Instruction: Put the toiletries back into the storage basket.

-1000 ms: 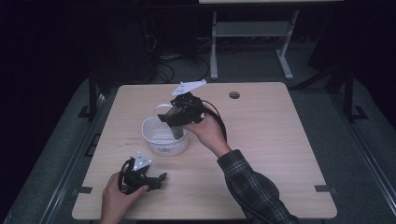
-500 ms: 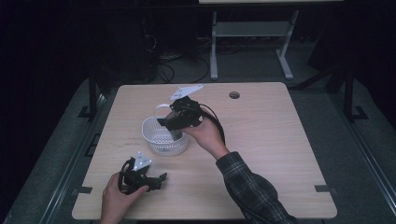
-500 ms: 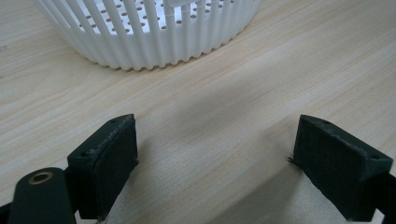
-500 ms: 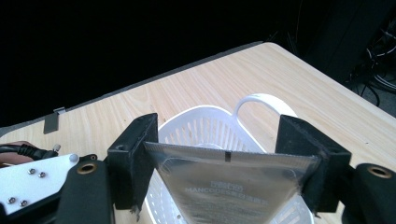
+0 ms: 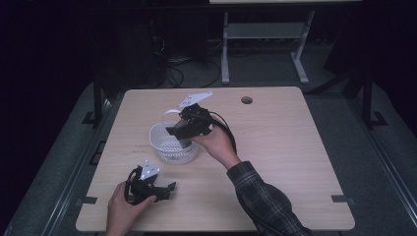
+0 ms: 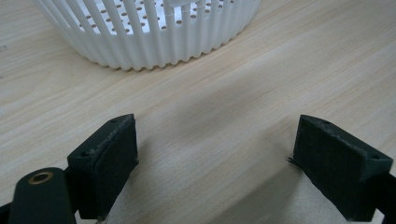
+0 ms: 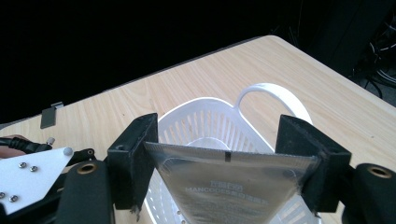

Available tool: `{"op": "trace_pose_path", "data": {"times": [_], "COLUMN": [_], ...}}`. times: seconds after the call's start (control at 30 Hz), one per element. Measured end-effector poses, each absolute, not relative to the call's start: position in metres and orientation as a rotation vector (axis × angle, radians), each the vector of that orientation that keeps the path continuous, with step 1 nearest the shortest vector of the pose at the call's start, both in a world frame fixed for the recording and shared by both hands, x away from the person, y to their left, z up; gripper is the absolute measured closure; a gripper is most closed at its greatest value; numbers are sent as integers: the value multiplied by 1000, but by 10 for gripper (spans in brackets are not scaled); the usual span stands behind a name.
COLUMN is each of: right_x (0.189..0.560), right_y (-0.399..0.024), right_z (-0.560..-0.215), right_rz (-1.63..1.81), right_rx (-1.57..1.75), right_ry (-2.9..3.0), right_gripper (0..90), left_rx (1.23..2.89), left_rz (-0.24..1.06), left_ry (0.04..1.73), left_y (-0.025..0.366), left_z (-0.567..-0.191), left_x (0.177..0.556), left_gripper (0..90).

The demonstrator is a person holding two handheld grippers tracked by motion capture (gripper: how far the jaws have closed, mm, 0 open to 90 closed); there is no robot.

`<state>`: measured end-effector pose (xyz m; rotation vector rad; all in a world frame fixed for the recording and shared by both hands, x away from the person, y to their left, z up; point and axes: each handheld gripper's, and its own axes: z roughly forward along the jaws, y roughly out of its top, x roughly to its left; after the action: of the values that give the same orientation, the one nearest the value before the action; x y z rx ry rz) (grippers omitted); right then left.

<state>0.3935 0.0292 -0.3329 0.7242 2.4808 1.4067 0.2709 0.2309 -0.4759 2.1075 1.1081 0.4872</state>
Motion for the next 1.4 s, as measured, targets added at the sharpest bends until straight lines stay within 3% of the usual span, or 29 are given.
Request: {"op": "trace_pose_path", "data": {"times": [1.4], "right_x": [398], "right_y": [27], "right_z": [-365], "right_rz": [1340], "right_rx": [780], "right_ry": [2534], "right_gripper": [300], "left_rx": [2114], "left_rz": [488], "left_ry": [1106], "left_y": [231], "left_z": [-476], "left_x": [271], "left_gripper": [127]}}
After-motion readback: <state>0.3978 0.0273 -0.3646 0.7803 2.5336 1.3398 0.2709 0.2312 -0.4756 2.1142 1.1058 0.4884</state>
